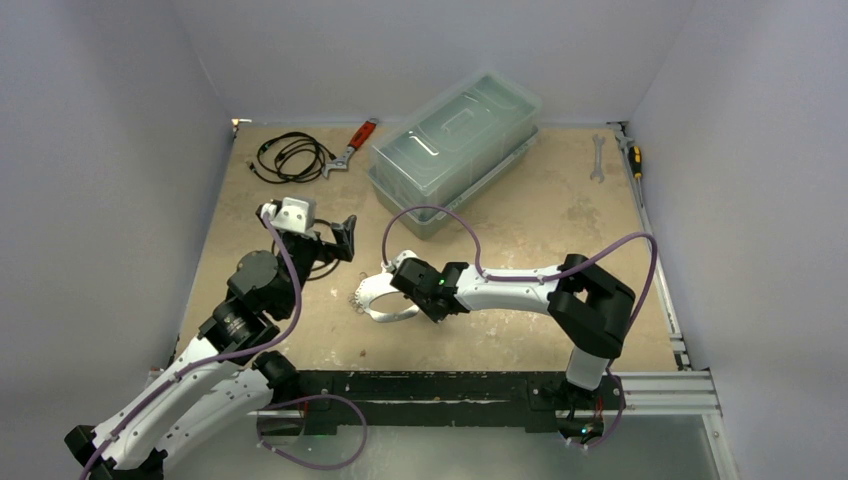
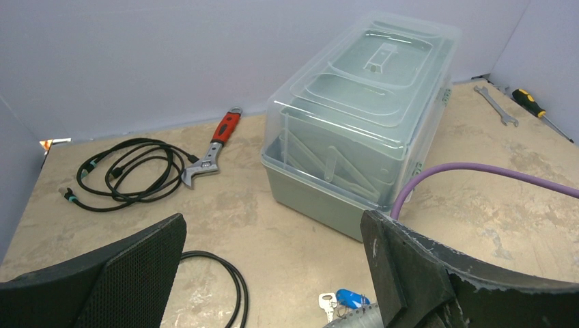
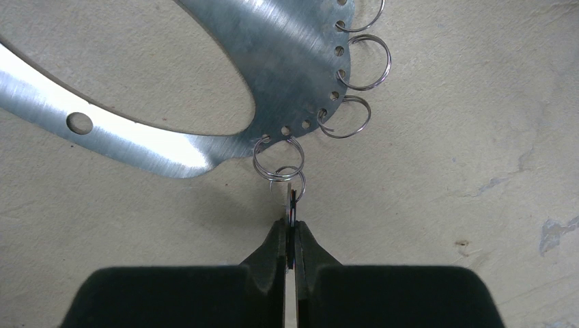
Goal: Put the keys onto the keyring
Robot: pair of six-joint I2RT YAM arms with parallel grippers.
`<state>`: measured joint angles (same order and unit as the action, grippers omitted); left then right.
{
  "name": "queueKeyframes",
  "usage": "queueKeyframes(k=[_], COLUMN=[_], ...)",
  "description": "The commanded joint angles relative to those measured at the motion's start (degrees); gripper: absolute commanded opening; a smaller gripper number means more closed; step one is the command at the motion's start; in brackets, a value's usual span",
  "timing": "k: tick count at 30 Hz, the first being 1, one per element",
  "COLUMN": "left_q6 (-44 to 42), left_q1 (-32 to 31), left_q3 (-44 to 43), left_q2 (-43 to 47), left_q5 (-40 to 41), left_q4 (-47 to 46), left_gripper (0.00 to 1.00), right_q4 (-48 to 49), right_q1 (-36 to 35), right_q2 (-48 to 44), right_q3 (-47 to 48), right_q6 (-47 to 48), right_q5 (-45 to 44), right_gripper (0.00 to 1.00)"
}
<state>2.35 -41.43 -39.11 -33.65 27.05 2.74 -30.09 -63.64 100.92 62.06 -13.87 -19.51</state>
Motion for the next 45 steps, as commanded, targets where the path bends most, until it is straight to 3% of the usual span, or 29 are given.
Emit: queueKeyframes(k=[1,8,14,21,30,38,45], left_q6=[-0.6,-0.7,-0.8,-0.8,-1.0,-1.1,-1.2], left_q1=[0.6,0.6,0.6,0.6,0.7,0.7,0.7], left_q3=[-2.2,-2.3,-2.2,-2.2,-2.0,-1.8,-1.9], left_q2=[-0.3,-0.5,-0.5,-0.3,0.1,1.0,1.4], left_q5=[-0.7,-1.0,-1.1,-1.1,-1.3,-1.5,-1.1], left_q4=[-0.3,-0.2,-0.2,-0.2,-0.4,-0.5,-0.4], left_gripper=[0.99,0.99,0.99,1.00,0.99,0.99,0.99], right_q4=[-0.8,-2.1,-2.9,-5.1,-2.2,3.2,22.4], right_q1=[0.0,0.0,0.0,0.0,0.0,0.0,0.0], right_q2=[-1.0,-1.2,-3.1,-9.2,-20.7,-34.7,-55.3], right_q3=[-0.8,-1.0,-1.1,-0.4,1.8,4.0,-9.4], right_q6=[0.6,0.6,0.0,-0.6,0.0,1.9,2.2], right_q5=[1.5,1.1,0.5,-0.4,-5.1,-8.4,-7.9], right_gripper=[0.00,0.05,0.35,0.55,0.98,0.99,0.99])
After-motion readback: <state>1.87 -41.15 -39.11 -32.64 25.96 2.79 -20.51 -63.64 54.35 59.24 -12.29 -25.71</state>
